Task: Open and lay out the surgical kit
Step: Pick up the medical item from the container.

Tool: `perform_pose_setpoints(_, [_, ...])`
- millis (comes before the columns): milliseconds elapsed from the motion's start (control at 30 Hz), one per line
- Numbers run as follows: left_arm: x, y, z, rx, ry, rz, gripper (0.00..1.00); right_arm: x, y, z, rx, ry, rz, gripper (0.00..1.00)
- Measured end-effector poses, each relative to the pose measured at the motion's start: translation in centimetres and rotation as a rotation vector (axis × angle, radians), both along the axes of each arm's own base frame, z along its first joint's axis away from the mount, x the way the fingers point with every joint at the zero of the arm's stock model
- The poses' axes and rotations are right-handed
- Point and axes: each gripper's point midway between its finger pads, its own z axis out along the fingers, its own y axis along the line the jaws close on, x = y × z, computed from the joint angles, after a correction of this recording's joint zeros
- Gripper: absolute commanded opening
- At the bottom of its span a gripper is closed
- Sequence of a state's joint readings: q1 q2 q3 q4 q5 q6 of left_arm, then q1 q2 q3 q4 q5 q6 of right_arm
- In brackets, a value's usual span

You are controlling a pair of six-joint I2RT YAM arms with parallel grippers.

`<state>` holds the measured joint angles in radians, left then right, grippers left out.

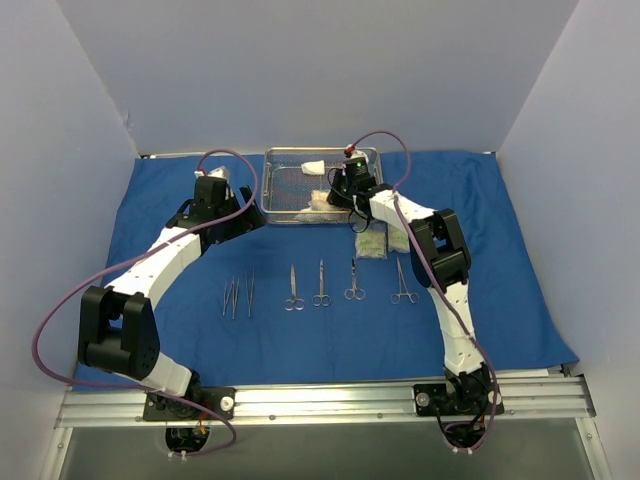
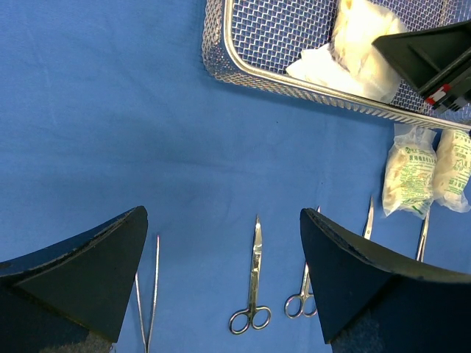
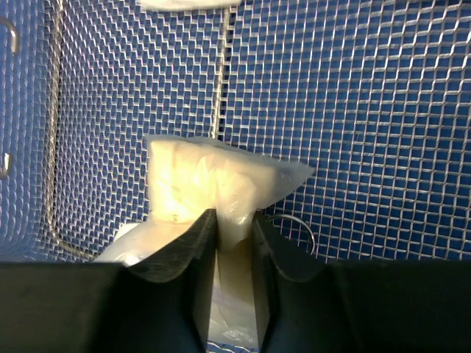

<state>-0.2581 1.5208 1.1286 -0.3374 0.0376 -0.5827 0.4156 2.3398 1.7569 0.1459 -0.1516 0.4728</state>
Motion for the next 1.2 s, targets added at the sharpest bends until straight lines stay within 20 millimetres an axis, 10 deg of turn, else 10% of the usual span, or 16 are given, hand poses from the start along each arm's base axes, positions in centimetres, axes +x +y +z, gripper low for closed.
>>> perform_pose_setpoints(567, [0.1, -0.3, -0.4, -0.014, 0.012, -0.012, 0.94, 1.4, -1.2, 1.5, -0.129, -0.114, 0.017, 0.01])
perform_pose_setpoints(900, [0.2, -0.7, -0.1, -0.036, 0.007, -0.020, 0.94, 1.9, -0.6, 8.5, -0.152, -0.284, 0.071, 0.00])
perform_pose_setpoints(1200, [-1.1, -0.8, 0.9, -0.087, -0.021, -0.005, 0.94, -7.1, -0.8, 14.3, -0.118, -0.352, 0.115, 0.00])
